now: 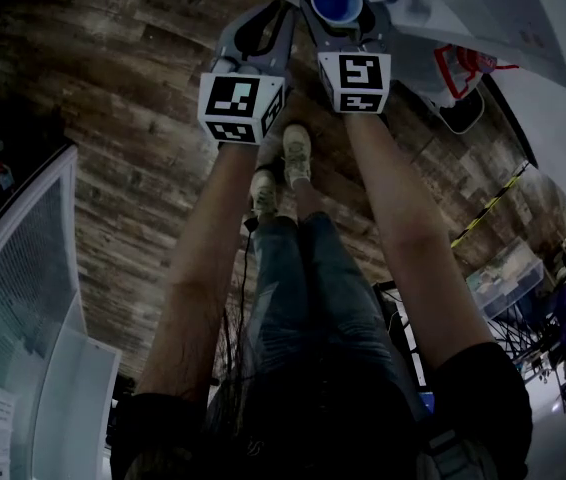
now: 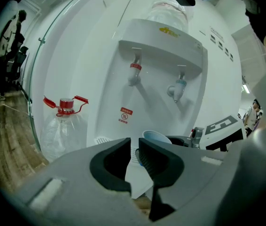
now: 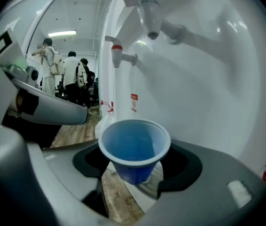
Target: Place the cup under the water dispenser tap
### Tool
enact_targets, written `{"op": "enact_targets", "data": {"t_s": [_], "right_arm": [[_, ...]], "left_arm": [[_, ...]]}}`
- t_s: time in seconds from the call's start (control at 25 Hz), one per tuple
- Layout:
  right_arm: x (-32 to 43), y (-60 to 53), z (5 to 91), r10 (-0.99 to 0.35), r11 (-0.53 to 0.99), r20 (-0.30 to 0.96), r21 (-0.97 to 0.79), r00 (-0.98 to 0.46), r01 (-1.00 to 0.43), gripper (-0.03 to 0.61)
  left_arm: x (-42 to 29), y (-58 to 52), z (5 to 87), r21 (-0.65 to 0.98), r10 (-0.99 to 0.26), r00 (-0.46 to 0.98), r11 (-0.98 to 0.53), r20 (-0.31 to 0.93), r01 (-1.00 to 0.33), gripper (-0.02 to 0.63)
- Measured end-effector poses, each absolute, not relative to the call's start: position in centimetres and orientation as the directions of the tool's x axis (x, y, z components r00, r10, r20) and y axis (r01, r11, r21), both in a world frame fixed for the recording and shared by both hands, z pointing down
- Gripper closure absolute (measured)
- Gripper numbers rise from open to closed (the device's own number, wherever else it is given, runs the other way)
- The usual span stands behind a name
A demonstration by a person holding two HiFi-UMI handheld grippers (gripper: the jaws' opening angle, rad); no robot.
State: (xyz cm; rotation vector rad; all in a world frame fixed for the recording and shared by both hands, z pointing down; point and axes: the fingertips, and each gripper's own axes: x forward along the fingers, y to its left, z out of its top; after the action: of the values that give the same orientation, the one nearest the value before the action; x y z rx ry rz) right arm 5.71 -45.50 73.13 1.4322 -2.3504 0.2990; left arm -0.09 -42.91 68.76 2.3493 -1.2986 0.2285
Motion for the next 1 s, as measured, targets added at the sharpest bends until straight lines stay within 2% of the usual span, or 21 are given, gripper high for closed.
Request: {"op": "enact_targets", "data": {"t_s": [0.32, 0.52, 1.0], "right_arm": [[6.0, -45.2, 74.0, -0.799, 0.437, 0.449, -0.026, -0.401, -0.899, 0.28], [6.8, -44.1, 74.5, -0.805, 0.397, 0.457, -0.059, -0.378, -0.916, 0.218], [7.0, -41.6, 72.2, -0.827, 0.35, 0.434, -0.101, -0.358, -0.931, 0.199]], "left_arm": [[0.6, -42.7, 69.3, 0.33, -0.743, 0.566, -0.466, 0.357, -0.821, 0.566], [0.7, -42.5, 69.5, 0.331, -0.739, 0.566, -0.466, 0.366, -0.821, 0.566], [0.4, -40.6, 67.8, 0.319, -0.739, 0.567, -0.473, 0.364, -0.821, 0.566]]}}
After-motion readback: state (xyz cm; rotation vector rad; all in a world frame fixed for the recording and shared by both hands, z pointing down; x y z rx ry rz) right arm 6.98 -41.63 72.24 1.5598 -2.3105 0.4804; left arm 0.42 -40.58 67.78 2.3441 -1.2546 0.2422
